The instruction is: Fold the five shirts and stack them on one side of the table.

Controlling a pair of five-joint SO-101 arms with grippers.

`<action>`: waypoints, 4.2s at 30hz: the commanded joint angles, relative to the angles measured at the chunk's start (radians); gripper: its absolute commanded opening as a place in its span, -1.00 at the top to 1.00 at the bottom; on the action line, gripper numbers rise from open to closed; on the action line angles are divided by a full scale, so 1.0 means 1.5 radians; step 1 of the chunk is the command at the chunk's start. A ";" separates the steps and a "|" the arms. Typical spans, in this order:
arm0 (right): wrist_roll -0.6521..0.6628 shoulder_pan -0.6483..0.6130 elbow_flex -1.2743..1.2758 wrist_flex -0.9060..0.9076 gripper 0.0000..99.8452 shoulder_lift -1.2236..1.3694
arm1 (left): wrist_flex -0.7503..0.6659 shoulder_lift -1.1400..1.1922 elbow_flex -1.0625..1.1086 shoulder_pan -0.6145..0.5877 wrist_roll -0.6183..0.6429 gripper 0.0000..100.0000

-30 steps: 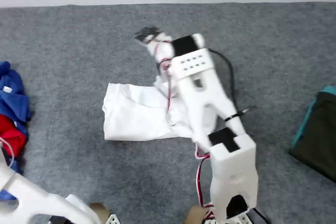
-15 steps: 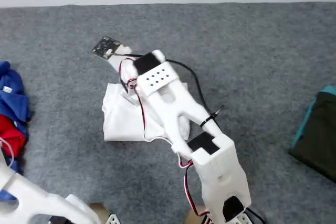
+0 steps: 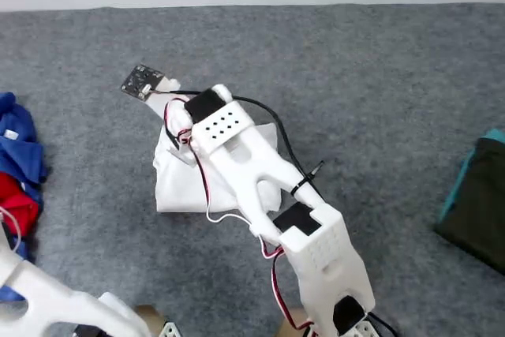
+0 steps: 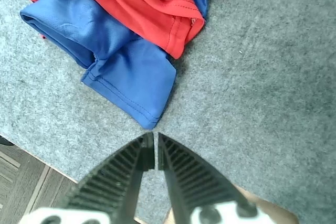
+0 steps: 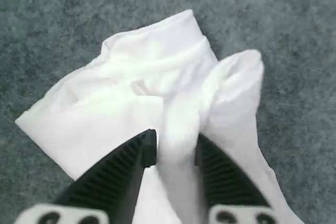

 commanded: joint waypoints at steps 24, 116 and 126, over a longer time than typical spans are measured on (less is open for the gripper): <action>0.084 0.227 -0.233 0.286 0.98 0.093 | 0.009 -0.014 -0.020 0.007 -0.005 0.95; -0.028 0.154 -0.020 0.287 0.98 -0.322 | -0.078 0.001 -0.013 0.415 0.088 0.81; -0.030 0.441 -0.013 0.288 0.82 -0.471 | -0.160 0.267 -0.036 0.645 0.099 0.65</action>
